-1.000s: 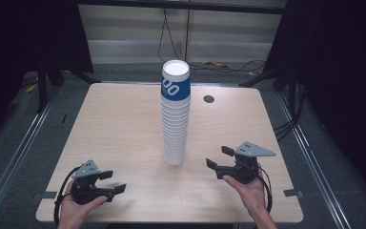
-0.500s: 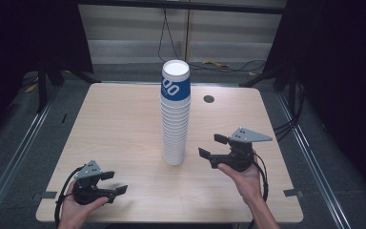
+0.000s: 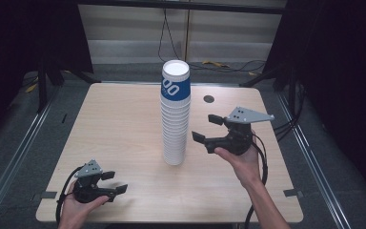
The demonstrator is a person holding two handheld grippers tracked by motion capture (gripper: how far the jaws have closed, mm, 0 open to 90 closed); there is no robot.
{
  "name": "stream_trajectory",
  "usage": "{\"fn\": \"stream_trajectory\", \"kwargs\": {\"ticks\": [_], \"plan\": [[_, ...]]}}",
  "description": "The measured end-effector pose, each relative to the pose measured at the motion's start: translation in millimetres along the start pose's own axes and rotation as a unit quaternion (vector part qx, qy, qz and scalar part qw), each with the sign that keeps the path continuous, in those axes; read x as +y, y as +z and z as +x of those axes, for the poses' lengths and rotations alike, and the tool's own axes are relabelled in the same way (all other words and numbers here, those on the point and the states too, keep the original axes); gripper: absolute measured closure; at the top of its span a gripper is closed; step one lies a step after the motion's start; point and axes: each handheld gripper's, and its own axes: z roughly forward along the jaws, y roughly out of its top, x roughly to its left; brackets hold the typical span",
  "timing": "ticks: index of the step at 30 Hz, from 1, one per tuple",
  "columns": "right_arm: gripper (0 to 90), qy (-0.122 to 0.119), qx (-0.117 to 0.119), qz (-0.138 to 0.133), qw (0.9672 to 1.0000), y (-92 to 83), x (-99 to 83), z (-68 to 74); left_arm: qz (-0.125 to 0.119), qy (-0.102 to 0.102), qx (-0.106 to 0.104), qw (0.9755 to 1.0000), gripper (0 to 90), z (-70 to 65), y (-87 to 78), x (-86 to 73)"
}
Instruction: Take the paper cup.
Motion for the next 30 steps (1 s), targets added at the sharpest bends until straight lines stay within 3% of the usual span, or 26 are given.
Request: {"fn": "stream_trajectory", "kwargs": {"ticks": [11, 20, 30], "plan": [[20.0, -0.004, 0.017, -0.025, 0.9995, 3.5, 31.5, -1.3, 0.007, 0.006, -0.015, 0.9999, 23.9, -4.2, 3.0, 0.7], [16.4, -0.011, 0.031, -0.040, 0.9987, 12.1, 61.2, 0.6, 0.005, 0.005, -0.011, 0.9999, 23.9, -2.3, 0.8, 0.2], [13.9, -0.019, 0.036, -0.036, 0.9985, 18.9, 83.3, 3.8, 0.007, 0.008, -0.005, 0.9999, 24.0, -1.0, 0.8, 0.5]]}}
